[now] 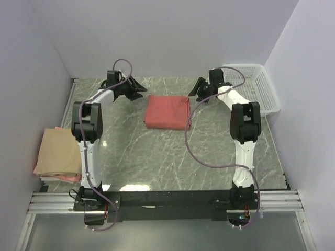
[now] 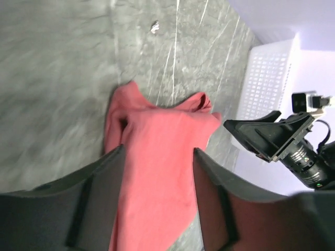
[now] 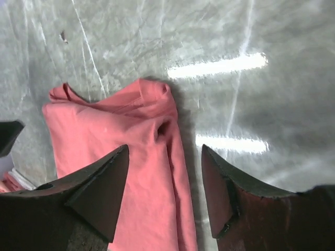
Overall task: Fold and stack the t-shirts
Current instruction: Fold the tshirt
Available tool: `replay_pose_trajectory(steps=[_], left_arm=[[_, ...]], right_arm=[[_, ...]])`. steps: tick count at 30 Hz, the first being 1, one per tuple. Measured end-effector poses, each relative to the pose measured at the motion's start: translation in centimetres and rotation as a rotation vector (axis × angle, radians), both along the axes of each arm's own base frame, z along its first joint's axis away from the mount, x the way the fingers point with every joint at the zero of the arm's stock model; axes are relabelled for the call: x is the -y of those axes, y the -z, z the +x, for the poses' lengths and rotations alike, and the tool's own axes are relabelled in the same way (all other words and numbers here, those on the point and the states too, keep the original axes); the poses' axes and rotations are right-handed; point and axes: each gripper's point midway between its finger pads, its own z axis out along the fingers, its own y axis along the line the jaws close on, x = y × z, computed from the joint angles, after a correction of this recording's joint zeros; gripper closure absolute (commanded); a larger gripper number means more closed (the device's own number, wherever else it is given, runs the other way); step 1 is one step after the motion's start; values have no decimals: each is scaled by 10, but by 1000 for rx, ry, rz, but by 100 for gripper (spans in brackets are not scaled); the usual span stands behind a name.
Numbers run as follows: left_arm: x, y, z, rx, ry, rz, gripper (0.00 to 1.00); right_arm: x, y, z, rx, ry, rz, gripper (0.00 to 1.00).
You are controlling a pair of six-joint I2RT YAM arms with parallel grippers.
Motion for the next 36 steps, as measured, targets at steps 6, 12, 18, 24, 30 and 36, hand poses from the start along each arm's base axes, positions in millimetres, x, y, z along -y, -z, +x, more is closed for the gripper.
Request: replay_pose_trajectory(steps=[6,12,18,24,30,36], left_arm=[[-13,-40,-30,39,-33,5,95],[44,-60,-105,68,72,-16,100],[90,-12,-178,-52,197,-59,100],[88,28,-178,-130,179,-47,100],[82,49,-174,-163,139,-13,100],[78,55,-173,-175,112,4,100]], right_arm=[[3,-31,-39,30,33,2,41],[-58,-71,-100,112,-77,105,59],[-117,-53,-149,58,-215,182,72],[-126,-13,-144,-17,-218,189,75],[-112,32,-144,-122,-164,175,79],[-94,37,-138,-138,-116,185,79]])
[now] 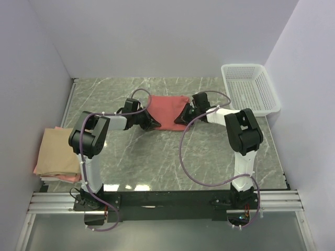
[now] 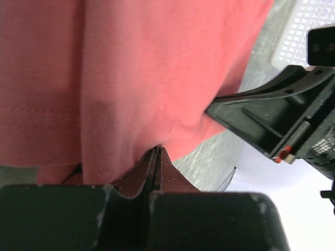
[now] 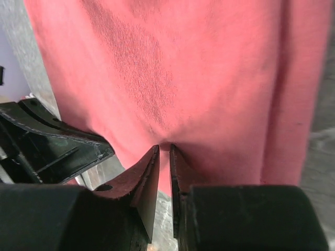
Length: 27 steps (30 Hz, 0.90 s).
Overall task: Fold and stack the t-shirts
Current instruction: Fold the tshirt
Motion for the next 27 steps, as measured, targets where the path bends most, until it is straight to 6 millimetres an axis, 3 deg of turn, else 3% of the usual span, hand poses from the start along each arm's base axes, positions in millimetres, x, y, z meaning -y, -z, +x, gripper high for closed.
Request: replay_pose_trajectory(steps=[3,6,11,13,17,22,27], left_arm=[[-1,2,0,-8,-8,2,100],[-1,1,0,-7,-8,1,100],[-1,2,0,-7,-8,1,100],[-1,3,-1,-10,-9,1,100],[-1,6,-3,-15,-10,1,99],[-2,6,-3,-15,-9,2,100],[-2,6,-3,-19,-8,5,100]], right_arm=[[6,-6,4,4,14,2,79],[4,-25,19,33,17,21,79],[-4,-80,80,168,31,118,79],[0,-85,102,191,51,152,79],[20,-55,131,136,105,173,80],[41,-3,141,6,161,161,80],[42,-11,155,6,161,190,79]])
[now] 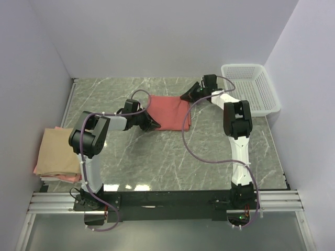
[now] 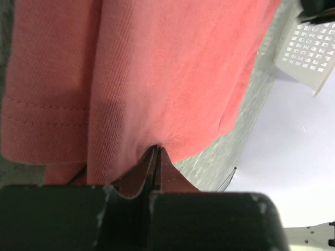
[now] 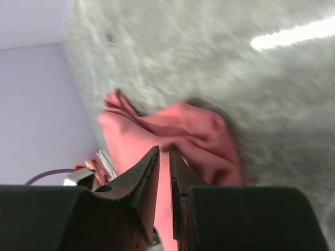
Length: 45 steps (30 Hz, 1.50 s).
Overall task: Fold and stack the t-shirts
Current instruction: Fold the tshirt, then neatly place the folded tshirt to the corner
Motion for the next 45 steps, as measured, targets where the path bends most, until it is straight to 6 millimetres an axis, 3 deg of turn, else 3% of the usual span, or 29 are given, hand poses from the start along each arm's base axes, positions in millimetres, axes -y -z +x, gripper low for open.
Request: replay_pose_trajectory(steps=[3,7,8,13,17,20,26,29,31,38,42,45], left_arm=[[0,-2,0,-3,5,5,93],[-6,-18,7,30,14,46,56],[-9,-24,10,47,11,59,52],[-55,-86,47,197,-78,105,31],[-90,-106,75,247,-121,161,26],[-95,-101,91,248,-95,187,25],[-84,-48,93,145,23,198,25],[-83,-23,89,88,58,206,25],[-83,-11,88,62,73,214,24],[-74,-9,85,68,114,207,25],[-59,-7,80,69,140,213,27],[-46,-5,80,71,147,236,35]], right_arm=[[0,-20,12,36,0,18,79],[0,-47,24,99,-9,44,78],[0,-49,24,106,-13,47,77],[1,-51,17,94,-33,35,66],[4,-66,1,97,-48,12,59],[8,-91,-16,123,-59,0,55],[15,-157,-55,246,-77,-20,53],[17,-170,-76,280,-83,-25,52],[17,-171,-91,285,-92,-32,52],[15,-154,-127,252,-109,-51,52],[13,-159,-132,265,-114,-49,52],[13,-164,-131,286,-112,-46,52]])
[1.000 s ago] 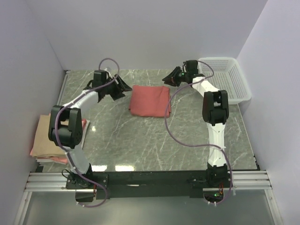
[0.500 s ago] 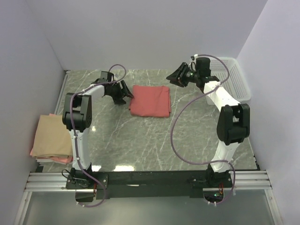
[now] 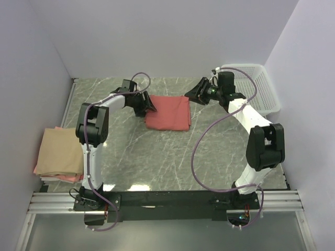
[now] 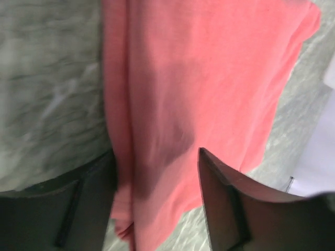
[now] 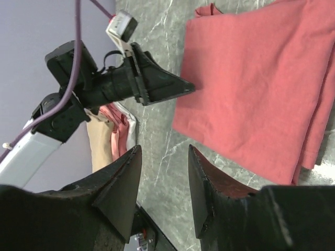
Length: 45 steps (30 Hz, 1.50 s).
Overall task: Fold and stack the t-shirts
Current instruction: Neatly place the folded tshirt to the corner
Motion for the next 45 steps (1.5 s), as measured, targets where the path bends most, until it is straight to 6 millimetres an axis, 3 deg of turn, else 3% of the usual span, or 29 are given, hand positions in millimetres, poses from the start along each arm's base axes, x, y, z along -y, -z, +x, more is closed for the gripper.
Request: replay_pose_trajectory(steps=[6,7,8,14,17,21,28,33,41,45], left_arm=[[16,12,1,-18,-47,68,75],[16,13,1,-23,-58,82,91],[16,14,2,-27,-73,94,99],[12,13,7,-67,-213,152,100],[-3,10,7,-112,-337,171,100],[-50,8,0,-195,-545,205,100],[-163,-11,-11,-322,-937,388,100],[-211,-37,-11,-337,-1073,435,100],[-295,-78,-39,-356,-1258,419,100],[-318,-98,-51,-334,-1311,427,100]], right_arm=[[0,1,0,1,1,-1,52],[-1,1,-1,0,-1,-2,52],[-2,1,-1,-1,-2,-2,52],[-11,4,-7,0,-13,-27,52],[-16,5,-19,3,-21,-51,53],[-18,6,-39,10,-29,-75,53],[-25,10,-66,18,-42,-118,53],[-40,25,-83,6,-79,-157,54],[-53,40,-104,-22,-117,-191,54],[-55,38,-105,-13,-119,-192,55]])
